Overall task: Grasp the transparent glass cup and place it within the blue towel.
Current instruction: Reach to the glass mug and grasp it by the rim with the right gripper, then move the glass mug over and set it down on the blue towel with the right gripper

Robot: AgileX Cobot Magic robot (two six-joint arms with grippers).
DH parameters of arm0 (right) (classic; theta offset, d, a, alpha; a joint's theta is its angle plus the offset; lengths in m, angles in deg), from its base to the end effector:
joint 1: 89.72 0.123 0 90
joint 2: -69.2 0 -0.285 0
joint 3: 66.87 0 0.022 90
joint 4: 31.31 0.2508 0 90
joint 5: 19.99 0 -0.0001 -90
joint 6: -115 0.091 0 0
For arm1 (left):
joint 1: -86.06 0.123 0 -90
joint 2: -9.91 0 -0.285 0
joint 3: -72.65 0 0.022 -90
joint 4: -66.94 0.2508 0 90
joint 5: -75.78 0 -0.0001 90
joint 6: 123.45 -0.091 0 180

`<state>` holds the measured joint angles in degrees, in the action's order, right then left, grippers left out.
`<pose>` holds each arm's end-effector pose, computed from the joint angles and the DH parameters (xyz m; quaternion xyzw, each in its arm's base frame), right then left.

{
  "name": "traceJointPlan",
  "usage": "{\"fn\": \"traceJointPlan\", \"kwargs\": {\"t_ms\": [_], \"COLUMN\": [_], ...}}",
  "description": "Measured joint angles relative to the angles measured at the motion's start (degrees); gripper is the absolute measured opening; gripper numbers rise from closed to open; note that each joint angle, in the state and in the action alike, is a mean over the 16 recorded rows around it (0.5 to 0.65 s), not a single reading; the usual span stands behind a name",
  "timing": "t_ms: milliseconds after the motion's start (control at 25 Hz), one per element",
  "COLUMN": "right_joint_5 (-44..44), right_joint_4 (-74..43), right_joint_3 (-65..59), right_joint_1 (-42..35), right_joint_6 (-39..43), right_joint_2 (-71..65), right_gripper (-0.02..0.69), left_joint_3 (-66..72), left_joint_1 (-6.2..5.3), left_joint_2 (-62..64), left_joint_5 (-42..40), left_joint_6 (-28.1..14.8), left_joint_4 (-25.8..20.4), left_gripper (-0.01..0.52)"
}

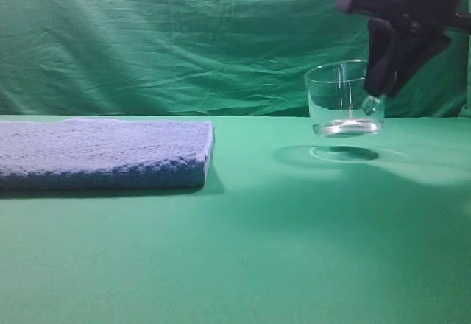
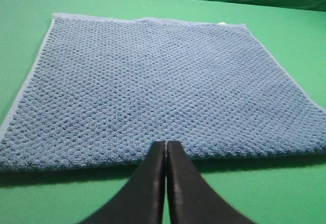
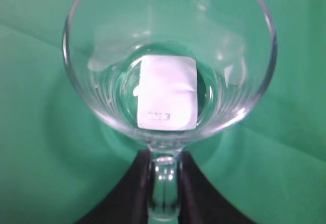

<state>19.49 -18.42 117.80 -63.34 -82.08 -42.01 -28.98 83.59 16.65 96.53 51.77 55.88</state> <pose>0.3535 0.1897 0.2643 -0.2942 0.9057 0.1168 0.2818 0.0521 -0.0085 0.1754 -0.0010 0.7958 -0.0695 0.6015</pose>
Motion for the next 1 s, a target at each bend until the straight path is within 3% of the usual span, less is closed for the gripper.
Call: {"fn": "traceJointPlan", "kwargs": {"t_ms": [320, 600, 720, 1000], "right_joint_5": [-0.4, -2.7, -3.4, 0.7], "right_joint_4": [0.5, 0.8, 1.0, 0.6], "right_joint_3": [16.6, 27.0, 29.3, 32.7], "right_joint_1": [10.5, 15.2, 15.9, 16.0], "right_joint_6": [-3.9, -6.2, -6.7, -6.2], "right_joint_2": [-12.8, -24.8, -28.1, -30.0], "right_gripper": [0.106, 0.111, 0.151, 0.320], "left_joint_3": [0.0, 0.0, 0.0, 0.0], "left_joint_1": [0.00, 0.00, 0.00, 0.00], "left_joint_2": [0.0, 0.0, 0.0, 0.0], "left_joint_5": [0.0, 0.0, 0.0, 0.0], "left_joint_6": [0.0, 0.0, 0.0, 0.0], "left_joint_4": [0.0, 0.0, 0.0, 0.0], "left_gripper": [0.000, 0.000, 0.000, 0.000]}}
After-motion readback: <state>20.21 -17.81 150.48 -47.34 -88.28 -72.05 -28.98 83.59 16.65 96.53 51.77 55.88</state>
